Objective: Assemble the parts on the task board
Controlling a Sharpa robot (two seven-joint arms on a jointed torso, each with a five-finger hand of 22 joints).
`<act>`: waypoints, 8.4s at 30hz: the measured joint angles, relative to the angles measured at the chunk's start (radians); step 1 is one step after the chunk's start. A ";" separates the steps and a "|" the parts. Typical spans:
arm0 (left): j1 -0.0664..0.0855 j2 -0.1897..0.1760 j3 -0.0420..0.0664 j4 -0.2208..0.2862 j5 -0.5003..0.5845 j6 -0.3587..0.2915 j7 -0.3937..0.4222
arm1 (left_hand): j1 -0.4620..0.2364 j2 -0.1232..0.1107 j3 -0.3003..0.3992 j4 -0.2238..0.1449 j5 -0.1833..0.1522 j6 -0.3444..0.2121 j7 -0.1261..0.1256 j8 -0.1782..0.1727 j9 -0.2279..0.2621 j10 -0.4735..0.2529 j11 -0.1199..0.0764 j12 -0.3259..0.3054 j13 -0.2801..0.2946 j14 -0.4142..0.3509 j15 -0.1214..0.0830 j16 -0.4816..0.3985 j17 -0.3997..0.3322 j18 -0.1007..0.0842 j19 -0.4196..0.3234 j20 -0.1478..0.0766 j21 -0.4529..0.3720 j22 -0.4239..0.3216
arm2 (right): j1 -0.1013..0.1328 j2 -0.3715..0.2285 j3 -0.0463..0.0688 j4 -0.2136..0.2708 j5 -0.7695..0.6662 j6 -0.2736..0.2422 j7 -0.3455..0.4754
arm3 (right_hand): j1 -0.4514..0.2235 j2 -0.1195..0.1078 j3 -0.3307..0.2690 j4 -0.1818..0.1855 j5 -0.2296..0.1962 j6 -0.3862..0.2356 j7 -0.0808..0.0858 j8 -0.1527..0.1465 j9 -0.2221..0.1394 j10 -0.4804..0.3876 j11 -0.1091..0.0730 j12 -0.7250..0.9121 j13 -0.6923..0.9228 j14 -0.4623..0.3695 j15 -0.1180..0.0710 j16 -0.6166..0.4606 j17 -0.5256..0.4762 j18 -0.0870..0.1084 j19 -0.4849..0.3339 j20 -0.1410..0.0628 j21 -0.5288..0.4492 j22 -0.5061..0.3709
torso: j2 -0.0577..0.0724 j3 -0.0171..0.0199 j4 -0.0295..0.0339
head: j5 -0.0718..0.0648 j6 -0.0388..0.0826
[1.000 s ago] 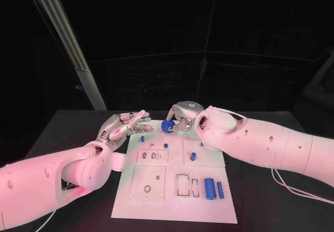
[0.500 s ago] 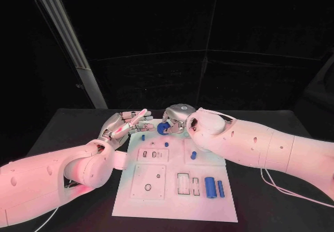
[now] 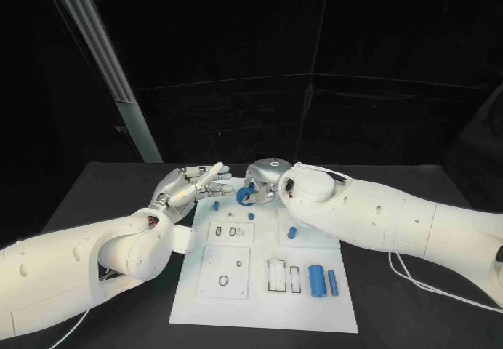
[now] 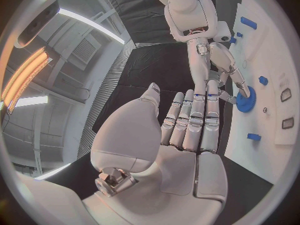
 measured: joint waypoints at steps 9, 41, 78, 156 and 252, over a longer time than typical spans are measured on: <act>0.000 -0.001 0.000 0.001 0.000 0.000 -0.001 | 0.000 0.000 0.000 0.000 0.000 0.000 0.000 0.000 0.000 0.000 0.000 0.000 0.000 0.000 0.000 0.000 0.000 0.000 0.000 0.000 0.000 -0.001 | 0.000 0.000 0.000 -0.003 -0.002 0.027 -0.004 | -0.056 -0.015 -0.079 0.073 0.054 -0.033 0.013 0.000 0.000 -0.011 0.011 -0.008 0.000 0.000 0.014 0.004 0.000 0.000 -0.004 0.011 0.000 0.000 | 0.000 0.0004 -0.0005 | 0.000 0.000; 0.000 -0.020 0.000 0.001 0.000 0.001 -0.003 | 0.004 0.004 -0.003 -0.003 0.000 0.004 -0.004 0.001 0.000 0.000 0.000 0.000 0.000 0.000 0.000 -0.004 0.002 0.000 0.000 0.000 -0.004 -0.003 | 0.001 -0.411 0.000 0.214 0.339 -0.200 0.253 | 0.079 0.035 -0.208 0.023 0.164 -0.034 0.008 0.000 0.001 -0.018 0.010 -0.021 0.000 0.000 0.014 -0.002 0.000 0.000 -0.016 0.019 -0.017 -0.024 | -0.013 0.0095 -0.0324 | -0.007 0.014; -0.001 -0.006 -0.001 -0.018 0.000 0.003 -0.003 | 0.004 0.004 -0.005 -0.005 0.000 0.007 -0.007 -0.003 0.000 0.000 0.000 0.000 0.000 0.004 0.004 -0.004 0.002 0.000 0.000 0.000 -0.004 -0.004 | -0.069 -0.405 -0.001 0.039 0.466 -0.118 0.382 | 0.150 0.045 -0.226 -0.014 0.145 -0.034 0.008 0.000 0.001 -0.021 0.007 -0.024 0.003 0.000 0.014 -0.002 0.000 0.000 -0.016 0.019 -0.016 -0.028 | -0.015 0.0136 -0.0399 | -0.023 -0.002; -0.001 -0.008 -0.001 -0.022 0.000 0.004 -0.003 | 0.004 0.004 -0.005 -0.005 0.000 0.007 -0.007 -0.003 0.000 0.000 0.000 0.000 0.000 0.004 0.004 -0.008 0.003 0.000 0.000 0.000 -0.004 -0.005 | -0.078 -0.387 0.000 0.036 0.451 -0.125 0.376 | 0.228 0.147 -0.041 -0.102 -0.040 0.099 -0.016 0.038 0.005 -0.019 -0.003 0.004 0.133 0.000 -0.011 0.002 0.000 0.000 -0.002 -0.009 0.000 0.010 | -0.017 0.0159 -0.0405 | -0.024 -0.014; 0.022 0.003 0.000 -0.064 0.030 0.008 -0.012 | 0.012 0.012 -0.014 -0.014 0.000 0.031 -0.016 -0.007 0.000 0.034 -0.012 0.000 0.000 0.018 -0.004 -0.015 0.010 0.000 0.013 -0.005 -0.008 -0.011 | -0.093 -0.069 -0.036 0.226 0.083 -0.017 -0.003 | 0.036 0.011 -0.028 -0.045 0.051 0.021 -0.003 -0.001 -0.002 -0.050 -0.007 -0.092 -0.041 0.000 -0.004 -0.006 0.000 0.000 -0.025 0.000 -0.024 -0.050 | -0.018 0.0137 -0.0386 | 0.077 -0.080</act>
